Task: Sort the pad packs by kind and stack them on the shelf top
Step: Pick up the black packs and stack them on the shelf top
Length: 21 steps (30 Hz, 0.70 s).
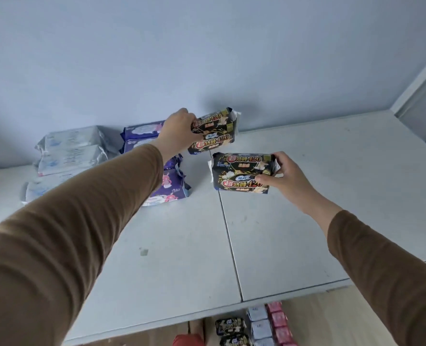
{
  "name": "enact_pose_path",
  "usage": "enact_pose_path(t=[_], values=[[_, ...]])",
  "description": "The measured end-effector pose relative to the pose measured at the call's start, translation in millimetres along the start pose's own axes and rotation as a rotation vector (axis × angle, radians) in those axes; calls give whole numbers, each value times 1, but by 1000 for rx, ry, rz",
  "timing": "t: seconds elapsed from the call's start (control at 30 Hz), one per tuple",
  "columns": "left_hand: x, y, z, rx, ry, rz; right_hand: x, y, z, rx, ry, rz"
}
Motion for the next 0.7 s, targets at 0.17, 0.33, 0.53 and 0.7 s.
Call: enact_pose_path(t=[0.17, 0.33, 0.53, 0.7], values=[[23, 47, -30, 59, -18, 19, 25, 52, -1, 16, -27, 33], [39, 68, -44, 111, -46, 43, 43, 92, -2, 16, -69, 13], [43, 78, -49, 146, 15, 31, 62, 133, -3, 19, -87, -37], [31, 75, -55, 110, -52, 14, 77, 161, 0, 45, -192, -21]])
Point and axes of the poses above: each hand's wrist, its own y-axis towards the middle knuckle, its own x-axis out of the palm, z = x × y, the point moved 5 cm from there along y, towards the middle knuckle, and after that the axes turned 2 degrees about y, right-handed, at the moved point
